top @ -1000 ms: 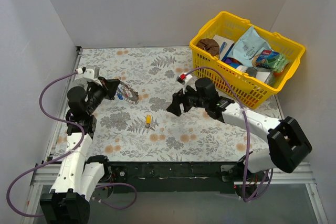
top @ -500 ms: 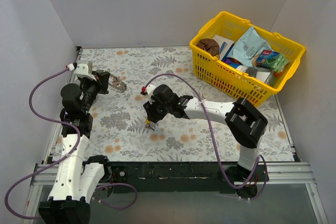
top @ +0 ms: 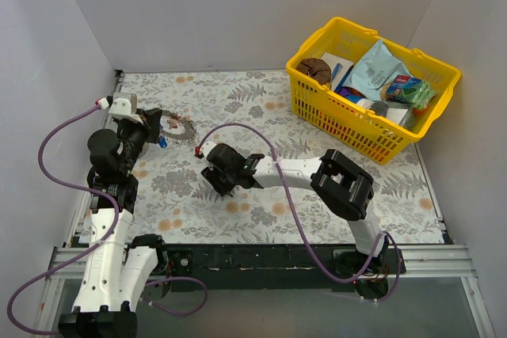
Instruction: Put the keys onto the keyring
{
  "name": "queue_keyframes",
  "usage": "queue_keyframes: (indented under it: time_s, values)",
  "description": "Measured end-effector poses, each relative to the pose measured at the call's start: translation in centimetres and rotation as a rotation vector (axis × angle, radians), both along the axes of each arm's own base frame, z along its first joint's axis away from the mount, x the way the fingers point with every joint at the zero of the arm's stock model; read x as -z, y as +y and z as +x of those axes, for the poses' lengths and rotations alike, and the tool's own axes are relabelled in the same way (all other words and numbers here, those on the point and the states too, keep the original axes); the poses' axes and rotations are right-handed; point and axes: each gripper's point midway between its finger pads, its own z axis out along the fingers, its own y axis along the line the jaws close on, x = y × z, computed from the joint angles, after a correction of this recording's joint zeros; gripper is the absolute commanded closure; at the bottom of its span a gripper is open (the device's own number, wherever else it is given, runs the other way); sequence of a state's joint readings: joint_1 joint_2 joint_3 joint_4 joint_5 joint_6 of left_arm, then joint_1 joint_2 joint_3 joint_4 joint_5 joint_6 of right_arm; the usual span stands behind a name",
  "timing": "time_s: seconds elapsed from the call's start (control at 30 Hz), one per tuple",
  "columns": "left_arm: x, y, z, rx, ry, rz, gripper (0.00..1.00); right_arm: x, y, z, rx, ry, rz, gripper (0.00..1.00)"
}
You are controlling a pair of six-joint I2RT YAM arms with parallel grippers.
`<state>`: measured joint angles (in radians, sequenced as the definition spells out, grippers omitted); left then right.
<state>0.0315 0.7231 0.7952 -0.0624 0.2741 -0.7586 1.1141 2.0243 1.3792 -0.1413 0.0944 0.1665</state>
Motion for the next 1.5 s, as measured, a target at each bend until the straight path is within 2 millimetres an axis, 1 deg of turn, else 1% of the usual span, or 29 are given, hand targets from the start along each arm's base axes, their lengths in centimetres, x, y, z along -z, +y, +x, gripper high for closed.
queue_keyframes:
  time_s: [0.13,0.23,0.27,0.33,0.37,0.4,0.43,0.5,0.7,0.77,0.9,1.03,1.1,1.2,1.33,1.5]
  values:
    - [0.2,-0.1,-0.1,0.006,0.006,0.004,1.0,0.5,0.0,0.3,0.023,-0.013,-0.026,0.5]
    - [0.2,-0.1,-0.2,0.008,0.007,0.007,1.0,0.6,0.1,0.5,0.032,-0.02,-0.029,0.57]
    - [0.2,-0.1,-0.2,0.008,0.006,0.008,1.0,0.7,0.2,0.6,0.036,-0.023,-0.031,0.63]
    - [0.2,-0.1,-0.3,0.007,0.004,0.011,1.0,0.7,0.4,0.9,0.041,-0.03,-0.033,0.69]
    - [0.2,-0.1,-0.3,0.007,0.004,0.012,1.0,0.7,0.5,0.9,0.043,-0.032,-0.033,0.77]
    - [0.2,-0.1,-0.3,0.007,0.004,0.012,1.0,0.7,0.5,1.0,0.046,-0.033,-0.035,0.82]
    - [0.2,-0.1,-0.3,0.007,0.005,0.012,1.0,0.7,0.5,1.0,0.047,-0.035,-0.036,0.91]
    - [0.3,-0.1,-0.3,0.007,0.005,0.015,1.0,0.7,0.4,1.0,0.049,-0.037,-0.038,0.97]
    - [0.4,-0.1,-0.3,0.008,0.007,0.026,1.0,0.8,0.1,1.0,0.056,-0.039,-0.053,0.99]
    - [0.5,-0.1,-0.3,0.008,0.009,0.032,1.0,0.7,-0.4,0.9,0.058,-0.041,-0.061,0.99]
    - [0.8,-0.2,-0.5,0.013,0.015,0.044,1.0,-0.1,-1.7,0.5,0.068,-0.048,-0.074,0.99]
    - [1.6,-0.4,-0.6,0.031,0.033,0.062,1.0,-2.2,-3.3,0.4,0.081,-0.06,-0.046,0.99]
    - [1.8,-0.7,-0.7,0.051,0.037,0.076,1.0,-3.3,-4.4,0.4,0.091,-0.065,-0.023,0.99]
    - [1.9,-1.5,-1.0,0.098,0.032,0.096,1.0,-5.0,-6.3,0.9,0.117,-0.063,0.03,0.99]
    - [2.2,-3.1,-1.6,0.194,0.028,0.122,1.0,-6.5,-9.3,1.8,0.162,-0.04,0.109,0.99]
    - [2.8,-6.5,-3.2,0.398,0.013,0.164,1.0,-8.6,-13.5,2.5,0.198,-0.011,0.244,0.99]
